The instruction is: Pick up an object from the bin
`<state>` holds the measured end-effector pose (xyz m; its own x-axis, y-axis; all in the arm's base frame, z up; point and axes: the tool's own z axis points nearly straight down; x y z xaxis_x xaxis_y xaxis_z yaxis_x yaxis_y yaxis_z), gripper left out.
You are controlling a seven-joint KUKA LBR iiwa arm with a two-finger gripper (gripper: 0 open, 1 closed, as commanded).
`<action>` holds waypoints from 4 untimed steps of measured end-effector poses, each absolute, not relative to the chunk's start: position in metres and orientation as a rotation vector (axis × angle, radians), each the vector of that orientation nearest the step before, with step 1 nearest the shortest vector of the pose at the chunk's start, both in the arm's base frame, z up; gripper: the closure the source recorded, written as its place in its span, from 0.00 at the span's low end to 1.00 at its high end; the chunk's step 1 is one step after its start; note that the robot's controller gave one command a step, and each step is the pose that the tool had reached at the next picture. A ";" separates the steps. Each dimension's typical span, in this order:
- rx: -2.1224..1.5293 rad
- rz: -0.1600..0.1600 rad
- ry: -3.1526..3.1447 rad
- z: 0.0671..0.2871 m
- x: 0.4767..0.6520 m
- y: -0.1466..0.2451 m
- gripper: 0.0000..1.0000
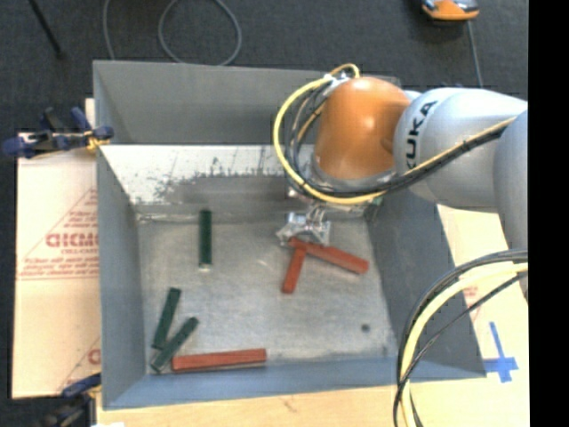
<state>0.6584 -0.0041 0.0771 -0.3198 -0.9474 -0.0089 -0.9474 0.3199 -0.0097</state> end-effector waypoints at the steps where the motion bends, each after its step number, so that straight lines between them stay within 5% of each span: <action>1: -1.824 -0.004 2.542 0.077 0.658 -0.004 1.00; 4: -1.822 -0.004 2.545 0.077 0.658 -0.004 1.00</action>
Offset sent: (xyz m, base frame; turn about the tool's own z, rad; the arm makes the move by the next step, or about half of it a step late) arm 0.0000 0.0000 0.0000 0.0000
